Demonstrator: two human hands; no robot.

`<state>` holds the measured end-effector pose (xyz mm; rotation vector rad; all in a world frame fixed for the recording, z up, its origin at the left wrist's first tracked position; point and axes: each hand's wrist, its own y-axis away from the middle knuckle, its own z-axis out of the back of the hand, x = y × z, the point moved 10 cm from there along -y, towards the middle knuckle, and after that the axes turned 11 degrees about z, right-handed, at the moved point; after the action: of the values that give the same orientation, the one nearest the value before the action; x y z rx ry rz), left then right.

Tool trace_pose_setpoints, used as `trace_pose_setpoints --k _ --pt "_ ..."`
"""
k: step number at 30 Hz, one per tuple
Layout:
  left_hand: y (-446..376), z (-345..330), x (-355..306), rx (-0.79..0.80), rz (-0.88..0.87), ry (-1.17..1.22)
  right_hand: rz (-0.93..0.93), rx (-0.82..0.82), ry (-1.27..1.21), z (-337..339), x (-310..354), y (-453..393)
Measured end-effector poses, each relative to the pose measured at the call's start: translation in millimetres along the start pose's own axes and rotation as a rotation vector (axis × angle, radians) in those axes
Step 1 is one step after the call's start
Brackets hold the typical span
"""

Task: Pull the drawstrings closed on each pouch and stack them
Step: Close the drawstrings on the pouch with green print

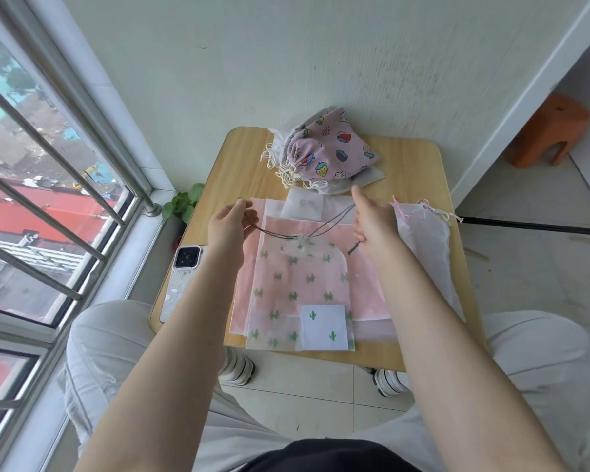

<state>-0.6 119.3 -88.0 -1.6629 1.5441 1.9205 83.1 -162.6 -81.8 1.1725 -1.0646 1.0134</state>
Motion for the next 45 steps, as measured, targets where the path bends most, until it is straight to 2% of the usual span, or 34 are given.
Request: trace_pose_setpoints --k 4,8,10,15,20,23,25,27,29,31,33,37,41,43,45 --pt "14 -9 -19 -0.034 -0.096 -0.232 0.095 0.054 -0.014 -10 24 4" --pt "25 -22 -27 0.037 -0.114 -0.198 0.364 -0.107 0.391 9 46 9" --pt "29 -28 -28 0.057 -0.112 -0.205 0.426 -0.063 0.583 4 47 14" --pt "35 -41 -30 0.106 -0.106 -0.232 0.133 0.290 0.785 -33 -8 14" --pt "45 -72 -35 0.250 -0.135 -0.348 0.114 0.407 0.779 -59 -27 17" --pt "43 -95 -39 0.353 -0.219 -0.498 0.160 0.442 0.737 -67 -28 18" --pt "35 -96 -37 0.261 -0.286 -0.721 0.210 0.432 0.669 -67 -24 18" --pt "26 -84 -38 0.019 -0.370 -0.976 0.243 0.419 0.623 -65 -19 18" --pt "22 -72 -32 -0.167 -0.359 -1.204 0.257 0.424 0.627 -63 -17 19" --pt "18 -67 -11 -0.162 -0.254 -1.396 0.250 0.420 0.605 -62 -14 20" --pt "18 -71 8 -0.059 -0.186 -1.471 0.239 0.408 0.552 -61 -14 22" --pt "24 -82 10 0.087 -0.227 -1.310 0.217 0.387 0.504 -61 -17 24" --pt "33 -81 -6 0.082 -0.339 -0.924 0.189 0.388 0.547 -62 -24 24" --pt "39 -83 -6 0.163 -0.307 -0.691 0.168 0.372 0.505 -62 -28 24" --pt "43 -86 -1 0.221 -0.254 -0.595 0.154 0.351 0.464 -62 -31 24"
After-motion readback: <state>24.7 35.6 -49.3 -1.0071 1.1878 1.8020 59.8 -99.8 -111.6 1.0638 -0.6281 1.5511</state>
